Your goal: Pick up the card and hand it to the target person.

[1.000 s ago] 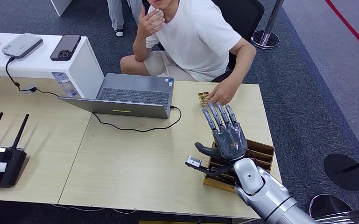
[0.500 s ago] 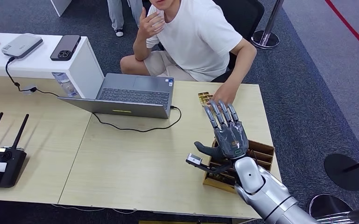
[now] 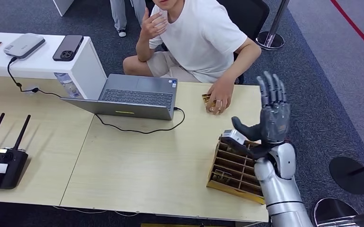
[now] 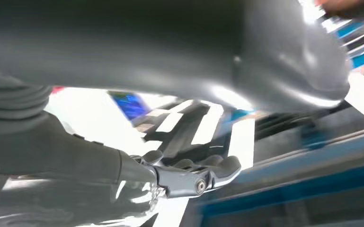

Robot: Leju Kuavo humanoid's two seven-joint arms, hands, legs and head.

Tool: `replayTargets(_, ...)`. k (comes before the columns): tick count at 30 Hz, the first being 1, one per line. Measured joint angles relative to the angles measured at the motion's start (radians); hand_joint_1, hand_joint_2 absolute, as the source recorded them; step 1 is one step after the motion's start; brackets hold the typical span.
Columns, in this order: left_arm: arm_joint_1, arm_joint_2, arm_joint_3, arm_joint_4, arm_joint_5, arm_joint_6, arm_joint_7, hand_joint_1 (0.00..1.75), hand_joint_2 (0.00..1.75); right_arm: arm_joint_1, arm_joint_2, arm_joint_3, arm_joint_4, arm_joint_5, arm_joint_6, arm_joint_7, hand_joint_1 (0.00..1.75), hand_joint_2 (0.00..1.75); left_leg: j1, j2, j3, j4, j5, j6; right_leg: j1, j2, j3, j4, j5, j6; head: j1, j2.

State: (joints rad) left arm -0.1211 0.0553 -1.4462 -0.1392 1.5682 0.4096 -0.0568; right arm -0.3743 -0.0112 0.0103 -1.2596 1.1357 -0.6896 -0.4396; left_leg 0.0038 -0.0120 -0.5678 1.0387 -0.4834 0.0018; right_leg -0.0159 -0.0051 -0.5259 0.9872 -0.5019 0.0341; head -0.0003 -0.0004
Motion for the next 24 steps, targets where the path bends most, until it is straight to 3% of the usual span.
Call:
replayTargets(3,0.001,0.0,0.0,0.0,0.0,0.0,-0.001,0.0,0.0,0.005,0.013,-0.125,0.0,-0.118,0.0,-0.01,0.0,0.0,0.0,0.001,0.0,0.0,0.0,0.0,0.0,0.001,0.0,0.0,0.0,0.0,0.0,0.0)
replayTargets(8,0.001,0.0,0.0,0.0,0.0,0.0,-0.008,0.0,0.0,0.022,-0.016,-0.227,0.0,-0.275,0.0,-0.032,0.0,0.0,-0.001,0.001,0.0,0.001,0.0,0.0,-0.001,0.001,0.0,0.0,0.0,0.0,0.0,0.0)
replayTargets(17,0.0,0.0,0.0,0.0,0.0,0.0,-0.012,0.0,0.0,0.042,-0.069,-0.291,0.0,-0.389,0.002,-0.029,0.0,0.0,0.0,0.001,0.0,0.001,0.0,0.0,0.0,0.001,-0.001,0.0,0.0,0.0,0.0,0.0)
replayTargets(19,0.0,0.0,0.0,0.0,0.0,0.0,-0.012,0.0,0.0,0.045,-0.085,-0.293,0.001,-0.462,0.02,-0.015,0.0,0.0,0.0,0.001,0.0,0.001,0.0,0.0,0.0,0.001,-0.001,0.0,0.0,0.0,0.0,0.0)
replayTargets(22,0.001,0.001,0.001,0.0,0.0,0.0,-0.012,0.0,0.0,0.049,-0.134,-0.307,0.014,-0.673,0.097,0.003,0.0,0.0,-0.001,0.0,0.0,0.001,0.0,0.0,0.0,0.0,-0.001,0.0,0.0,0.0,0.0,0.0)
replayTargets(23,0.002,0.001,0.001,0.0,0.0,0.0,-0.012,0.0,0.0,0.049,-0.153,-0.319,0.023,-0.741,0.129,0.003,0.0,0.44,-0.001,0.0,-0.001,0.001,0.0,0.0,-0.001,0.001,-0.001,0.0,0.0,0.0,0.0,0.0)
replayTargets(24,0.002,0.001,0.001,0.0,0.0,0.0,-0.012,0.0,0.0,0.05,-0.163,-0.326,0.028,-0.775,0.145,0.001,0.0,0.58,-0.001,0.0,-0.001,0.001,0.0,0.0,-0.001,0.001,-0.001,-0.001,0.0,0.0,0.0,0.0)
